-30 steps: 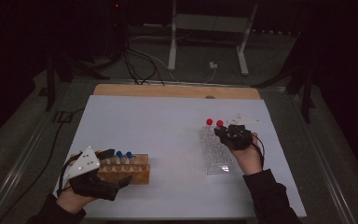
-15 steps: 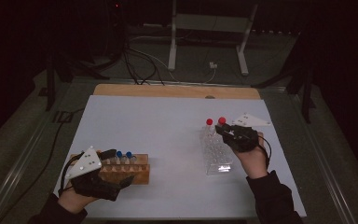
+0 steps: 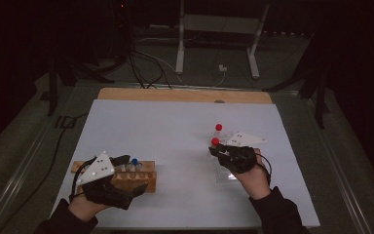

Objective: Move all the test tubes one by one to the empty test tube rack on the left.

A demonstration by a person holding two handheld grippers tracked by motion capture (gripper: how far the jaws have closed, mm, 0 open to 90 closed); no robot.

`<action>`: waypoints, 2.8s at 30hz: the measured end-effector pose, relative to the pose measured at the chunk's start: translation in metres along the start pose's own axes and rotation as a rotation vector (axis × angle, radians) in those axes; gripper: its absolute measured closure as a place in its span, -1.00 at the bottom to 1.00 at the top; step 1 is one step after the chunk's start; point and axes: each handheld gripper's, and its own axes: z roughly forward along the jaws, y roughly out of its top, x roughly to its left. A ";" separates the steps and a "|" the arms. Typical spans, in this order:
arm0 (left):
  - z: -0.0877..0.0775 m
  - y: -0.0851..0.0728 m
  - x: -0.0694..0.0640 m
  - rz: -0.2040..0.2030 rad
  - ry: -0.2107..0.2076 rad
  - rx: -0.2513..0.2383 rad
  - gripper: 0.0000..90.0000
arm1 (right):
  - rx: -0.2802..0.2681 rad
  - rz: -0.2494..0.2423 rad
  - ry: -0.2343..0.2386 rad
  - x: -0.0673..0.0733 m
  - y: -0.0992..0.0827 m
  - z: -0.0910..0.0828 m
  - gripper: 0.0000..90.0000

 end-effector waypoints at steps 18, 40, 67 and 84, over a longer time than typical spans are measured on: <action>0.042 0.022 -0.026 0.054 -0.108 0.019 -0.96 | 0.038 -0.067 0.119 0.042 -0.012 0.000 0.66; 0.082 0.042 -0.045 0.155 -0.113 -0.010 -0.23 | 0.039 -0.116 0.206 0.069 -0.010 -0.002 0.66; 0.089 0.047 -0.040 0.190 -0.110 -0.030 0.59 | -0.024 -0.092 0.195 0.063 -0.009 -0.007 0.04; 0.031 0.060 -0.013 0.180 0.036 -0.093 0.59 | -0.072 0.047 0.065 0.021 -0.015 -0.005 -1.00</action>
